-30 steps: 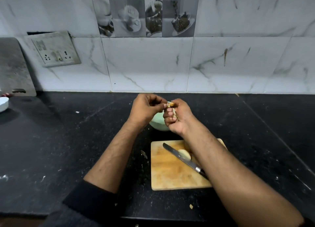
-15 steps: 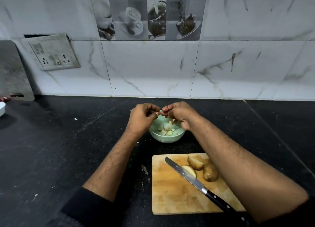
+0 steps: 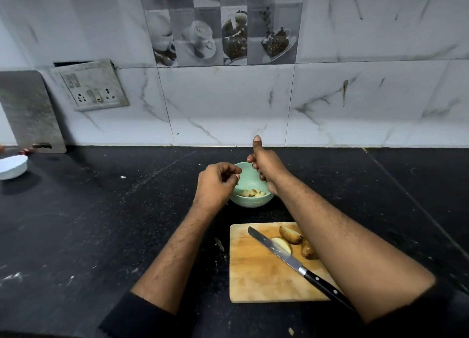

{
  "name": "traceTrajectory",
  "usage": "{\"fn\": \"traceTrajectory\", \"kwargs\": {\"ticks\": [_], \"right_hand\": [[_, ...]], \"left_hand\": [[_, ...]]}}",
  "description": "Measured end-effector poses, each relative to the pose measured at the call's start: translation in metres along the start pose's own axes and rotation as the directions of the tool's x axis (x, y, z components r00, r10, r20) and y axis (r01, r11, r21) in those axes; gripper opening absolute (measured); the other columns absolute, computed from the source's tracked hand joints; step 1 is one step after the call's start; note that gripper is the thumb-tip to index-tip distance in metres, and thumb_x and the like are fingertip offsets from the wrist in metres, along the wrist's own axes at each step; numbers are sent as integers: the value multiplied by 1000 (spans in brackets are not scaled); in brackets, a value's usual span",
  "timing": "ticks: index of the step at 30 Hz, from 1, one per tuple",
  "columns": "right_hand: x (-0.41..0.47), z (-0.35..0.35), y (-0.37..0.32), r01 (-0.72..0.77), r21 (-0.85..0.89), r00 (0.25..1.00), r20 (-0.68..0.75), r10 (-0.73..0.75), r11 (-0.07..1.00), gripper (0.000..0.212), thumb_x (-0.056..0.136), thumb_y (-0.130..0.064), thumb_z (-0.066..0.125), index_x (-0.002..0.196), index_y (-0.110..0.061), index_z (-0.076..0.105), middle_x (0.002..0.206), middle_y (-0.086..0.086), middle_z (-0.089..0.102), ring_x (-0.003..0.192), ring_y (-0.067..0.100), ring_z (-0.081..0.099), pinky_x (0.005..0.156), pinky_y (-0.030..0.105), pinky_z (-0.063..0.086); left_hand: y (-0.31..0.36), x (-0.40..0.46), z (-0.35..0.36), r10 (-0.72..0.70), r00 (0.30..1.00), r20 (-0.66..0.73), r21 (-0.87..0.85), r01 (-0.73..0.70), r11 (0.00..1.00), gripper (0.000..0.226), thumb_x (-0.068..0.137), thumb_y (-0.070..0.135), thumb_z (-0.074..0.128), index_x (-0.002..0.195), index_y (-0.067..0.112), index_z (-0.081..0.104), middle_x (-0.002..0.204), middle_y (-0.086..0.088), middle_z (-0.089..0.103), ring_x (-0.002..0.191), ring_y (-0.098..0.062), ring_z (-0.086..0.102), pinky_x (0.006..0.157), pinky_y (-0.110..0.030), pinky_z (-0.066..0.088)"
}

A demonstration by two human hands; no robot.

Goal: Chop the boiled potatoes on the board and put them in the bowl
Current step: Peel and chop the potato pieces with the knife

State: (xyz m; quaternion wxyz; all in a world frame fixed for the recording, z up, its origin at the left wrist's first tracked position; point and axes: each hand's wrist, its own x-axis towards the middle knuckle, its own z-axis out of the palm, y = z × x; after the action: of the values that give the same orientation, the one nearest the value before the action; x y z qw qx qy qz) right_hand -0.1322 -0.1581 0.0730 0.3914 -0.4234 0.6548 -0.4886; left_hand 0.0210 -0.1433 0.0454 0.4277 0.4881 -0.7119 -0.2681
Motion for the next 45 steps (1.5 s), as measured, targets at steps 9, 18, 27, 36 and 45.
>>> {"fn": "traceTrajectory", "kwargs": {"ticks": [9, 18, 27, 36, 45], "right_hand": [[-76, -28, 9, 187, -46, 982, 27, -186, 981, 34, 100, -43, 57, 84, -17, 71, 72, -6, 61, 69, 5, 54, 64, 24, 39], [-130, -61, 57, 322, -501, 946, 132, -296, 803, 9, 94, -26, 68, 85, -25, 68, 79, -10, 67, 75, 4, 61, 64, 23, 44], [-141, -73, 65, 388, -843, 919, 382, -95, 373, 45, 90, -13, 69, 118, -47, 60, 107, -6, 43, 95, 15, 53, 85, 36, 53], [-132, -69, 56, 447, -804, 882, 469, -45, 392, 47, 89, -2, 62, 111, -44, 60, 104, -14, 54, 97, 6, 51, 86, 33, 51], [-136, -67, 60, 455, -833, 890, 406, -210, 316, 30, 89, -26, 73, 113, -39, 60, 94, -16, 64, 103, 7, 47, 77, 31, 44]], "left_hand": [[25, -45, 8, 82, 996, -24, -18, -82, 996, 16, 92, 12, 66, 99, 21, 77, 90, 13, 74, 81, 2, 65, 73, -14, 50], [18, -103, 27, 49, 999, 22, -47, -48, 998, 19, 90, 10, 68, 100, 22, 78, 87, 16, 73, 81, 9, 65, 77, -10, 51], [0, -123, 15, -11, 996, 85, 1, 10, 1000, 17, 91, 18, 70, 103, 29, 74, 92, 17, 71, 79, 7, 61, 68, -7, 44], [-19, -148, 1, 11, 996, 93, 9, -12, 1000, 17, 90, 17, 72, 104, 26, 75, 93, 14, 71, 79, 6, 61, 72, -8, 45], [-21, -151, 11, 79, 987, 139, 32, -84, 996, 20, 90, 16, 73, 109, 22, 74, 102, 12, 69, 91, 4, 63, 83, -11, 47]]}}
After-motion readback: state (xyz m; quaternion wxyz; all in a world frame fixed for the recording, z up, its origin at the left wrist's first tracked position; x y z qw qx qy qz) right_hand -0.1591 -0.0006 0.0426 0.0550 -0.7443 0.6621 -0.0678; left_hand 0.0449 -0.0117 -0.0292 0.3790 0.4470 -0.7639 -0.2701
